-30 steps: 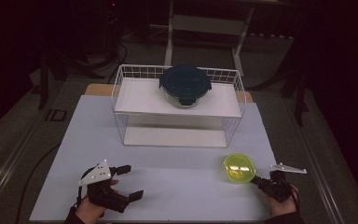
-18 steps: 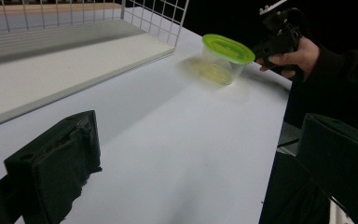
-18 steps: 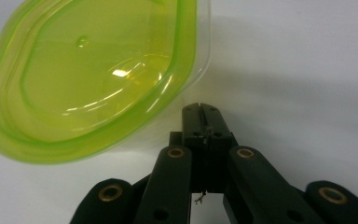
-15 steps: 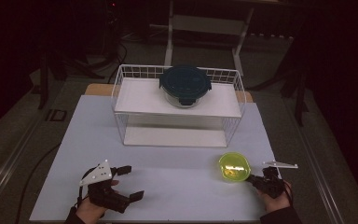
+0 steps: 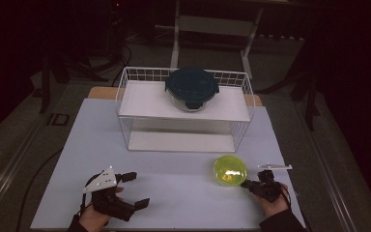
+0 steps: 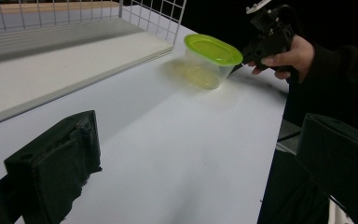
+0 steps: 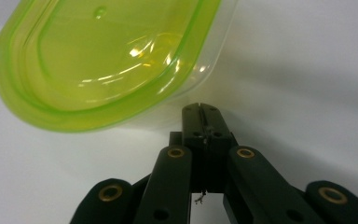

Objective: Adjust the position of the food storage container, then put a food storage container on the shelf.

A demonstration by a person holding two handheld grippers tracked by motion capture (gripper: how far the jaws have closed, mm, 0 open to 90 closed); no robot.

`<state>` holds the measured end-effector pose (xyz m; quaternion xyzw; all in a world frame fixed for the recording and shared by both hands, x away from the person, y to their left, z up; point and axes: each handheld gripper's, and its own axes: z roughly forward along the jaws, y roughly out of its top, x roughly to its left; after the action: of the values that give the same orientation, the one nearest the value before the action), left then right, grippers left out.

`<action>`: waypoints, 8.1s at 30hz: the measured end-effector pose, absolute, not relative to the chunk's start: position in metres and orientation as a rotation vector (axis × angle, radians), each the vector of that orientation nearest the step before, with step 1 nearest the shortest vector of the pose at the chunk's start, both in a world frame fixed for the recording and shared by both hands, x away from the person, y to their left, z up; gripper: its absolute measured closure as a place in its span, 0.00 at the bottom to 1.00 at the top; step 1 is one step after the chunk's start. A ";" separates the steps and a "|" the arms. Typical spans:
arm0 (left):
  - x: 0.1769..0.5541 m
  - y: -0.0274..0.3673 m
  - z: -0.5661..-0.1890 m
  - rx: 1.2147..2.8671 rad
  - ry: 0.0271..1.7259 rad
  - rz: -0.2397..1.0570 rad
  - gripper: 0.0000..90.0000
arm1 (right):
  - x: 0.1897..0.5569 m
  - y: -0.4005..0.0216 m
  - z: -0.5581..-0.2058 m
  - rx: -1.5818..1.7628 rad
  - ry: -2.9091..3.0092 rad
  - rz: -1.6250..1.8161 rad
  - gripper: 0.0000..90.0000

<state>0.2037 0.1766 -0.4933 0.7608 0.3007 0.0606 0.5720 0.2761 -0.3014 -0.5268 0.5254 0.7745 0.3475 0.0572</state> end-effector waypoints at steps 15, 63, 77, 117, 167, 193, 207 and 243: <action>0.203 0.178 -0.494 1.786 0.707 0.137 0.00 | 0.282 -0.280 -0.527 1.549 2.394 1.016 1.00; 0.202 0.175 -0.496 1.795 0.686 0.116 0.00 | 0.312 -0.225 -0.528 1.467 2.451 1.070 1.00; 0.202 0.176 -0.496 1.796 0.683 0.115 0.00 | 0.320 -0.197 -0.531 1.417 2.495 1.065 1.00; 0.200 0.175 -0.498 1.804 0.680 0.106 0.00 | 0.336 -0.154 -0.526 1.370 2.522 1.124 0.99; 0.291 0.137 -0.474 1.707 1.044 -0.102 0.00 | 0.329 -0.188 -0.466 1.495 2.466 1.466 0.15; 0.328 0.119 -0.513 1.752 1.323 -0.357 0.77 | 0.347 -0.174 -0.500 1.830 2.523 1.387 0.83; 0.308 0.123 -0.512 1.722 1.340 -0.381 0.87 | 0.321 -0.172 -0.491 1.695 2.566 1.410 0.90; 0.281 0.122 -0.418 1.742 1.161 -0.267 0.88 | 0.278 -0.179 -0.396 1.429 2.459 1.496 0.90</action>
<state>0.2811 0.1219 -0.4180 0.7182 0.4787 -0.1100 0.4929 0.2781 -0.1795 -0.3963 0.4444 0.7647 0.4653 -0.0358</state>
